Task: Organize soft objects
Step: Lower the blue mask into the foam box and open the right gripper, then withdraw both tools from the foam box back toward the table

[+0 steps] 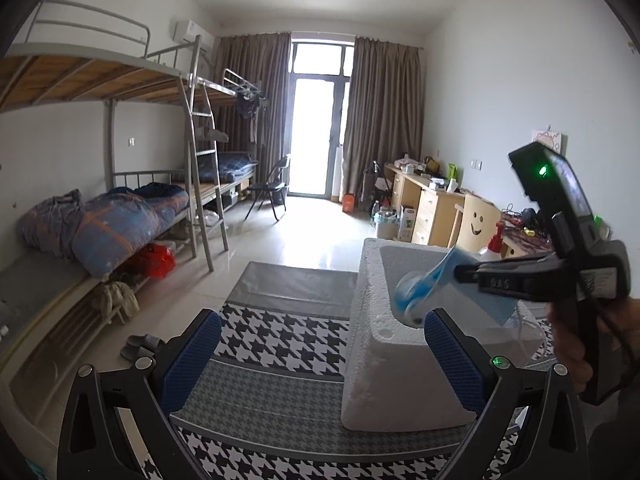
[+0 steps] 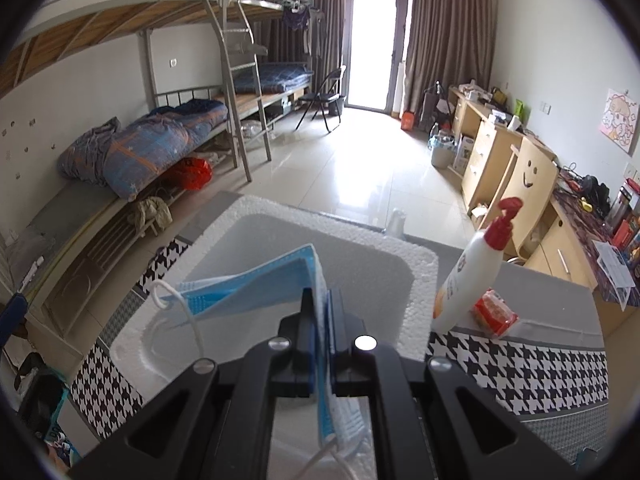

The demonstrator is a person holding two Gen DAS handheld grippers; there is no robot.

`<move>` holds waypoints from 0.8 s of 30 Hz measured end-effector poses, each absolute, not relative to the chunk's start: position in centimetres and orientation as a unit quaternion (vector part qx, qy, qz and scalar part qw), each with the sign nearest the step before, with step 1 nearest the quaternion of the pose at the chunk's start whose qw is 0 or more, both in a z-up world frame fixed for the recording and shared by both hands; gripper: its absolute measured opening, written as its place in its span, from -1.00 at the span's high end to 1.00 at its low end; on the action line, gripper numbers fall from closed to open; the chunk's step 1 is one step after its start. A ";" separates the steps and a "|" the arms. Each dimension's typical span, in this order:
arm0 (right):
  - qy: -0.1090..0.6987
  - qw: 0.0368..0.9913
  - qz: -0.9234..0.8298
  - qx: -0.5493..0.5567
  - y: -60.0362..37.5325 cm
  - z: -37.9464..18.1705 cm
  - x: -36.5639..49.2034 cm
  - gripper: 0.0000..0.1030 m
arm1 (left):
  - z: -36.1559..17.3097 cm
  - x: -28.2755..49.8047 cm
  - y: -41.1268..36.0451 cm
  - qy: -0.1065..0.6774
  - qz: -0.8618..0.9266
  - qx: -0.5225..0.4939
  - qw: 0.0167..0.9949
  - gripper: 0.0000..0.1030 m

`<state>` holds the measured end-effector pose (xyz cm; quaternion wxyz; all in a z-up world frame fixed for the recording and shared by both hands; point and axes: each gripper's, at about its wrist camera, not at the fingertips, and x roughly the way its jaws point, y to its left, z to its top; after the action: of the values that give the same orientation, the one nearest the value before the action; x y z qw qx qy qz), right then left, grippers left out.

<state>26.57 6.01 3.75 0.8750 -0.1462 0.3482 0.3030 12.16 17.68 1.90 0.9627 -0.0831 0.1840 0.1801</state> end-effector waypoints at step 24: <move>0.330 0.876 0.325 -0.131 3.3 5.0 25.1 -0.20 | 1.9 12.3 16.1 0.182 0.163 -0.071 0.967 -0.98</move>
<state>25.06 3.34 5.04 0.8765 -0.1312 0.3300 0.3252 12.28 16.06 1.94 0.9670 -0.0705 0.1825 0.1632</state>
